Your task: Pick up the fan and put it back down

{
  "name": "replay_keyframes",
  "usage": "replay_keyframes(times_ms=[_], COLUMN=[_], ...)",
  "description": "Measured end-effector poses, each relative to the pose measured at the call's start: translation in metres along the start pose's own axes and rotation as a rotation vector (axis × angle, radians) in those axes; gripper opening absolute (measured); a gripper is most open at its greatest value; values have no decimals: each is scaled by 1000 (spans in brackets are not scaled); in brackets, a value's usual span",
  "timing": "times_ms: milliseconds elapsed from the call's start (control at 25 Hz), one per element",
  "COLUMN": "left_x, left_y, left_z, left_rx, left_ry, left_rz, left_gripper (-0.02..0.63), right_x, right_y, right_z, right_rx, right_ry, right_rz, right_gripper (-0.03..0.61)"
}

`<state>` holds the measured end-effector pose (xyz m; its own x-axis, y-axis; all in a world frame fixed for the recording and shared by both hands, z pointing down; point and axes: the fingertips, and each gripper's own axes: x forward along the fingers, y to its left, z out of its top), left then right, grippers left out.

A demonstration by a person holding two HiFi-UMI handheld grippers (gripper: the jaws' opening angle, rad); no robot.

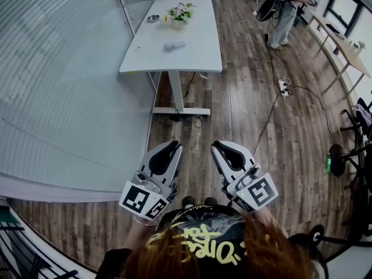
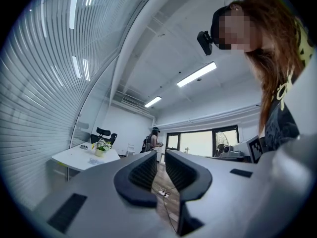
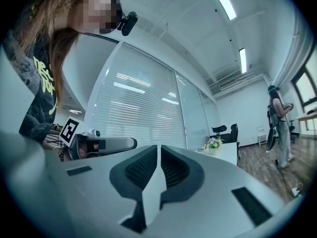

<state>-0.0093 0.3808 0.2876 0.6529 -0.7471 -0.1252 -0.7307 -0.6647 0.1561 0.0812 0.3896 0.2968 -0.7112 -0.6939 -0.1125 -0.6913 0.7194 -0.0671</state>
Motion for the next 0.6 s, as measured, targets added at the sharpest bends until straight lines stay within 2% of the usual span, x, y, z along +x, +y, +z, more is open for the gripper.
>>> replay_keyframes(times_ms=[200,320,600], left_x=[-1,-3,-6], left_y=[7,6,13], left_z=[3,5,5], left_rx=[-7,-10,-16], left_ry=[-4,-7,-6], left_rz=[21,31,55], left_gripper=[144,195,259], right_x=[3,2,6], right_y=[-4,-3,-4], right_z=[2,2,7], right_rx=[5,14,26], right_ry=[-3,-2,-28], right_rz=[-23,-27,-36], right_gripper=[11,54,102])
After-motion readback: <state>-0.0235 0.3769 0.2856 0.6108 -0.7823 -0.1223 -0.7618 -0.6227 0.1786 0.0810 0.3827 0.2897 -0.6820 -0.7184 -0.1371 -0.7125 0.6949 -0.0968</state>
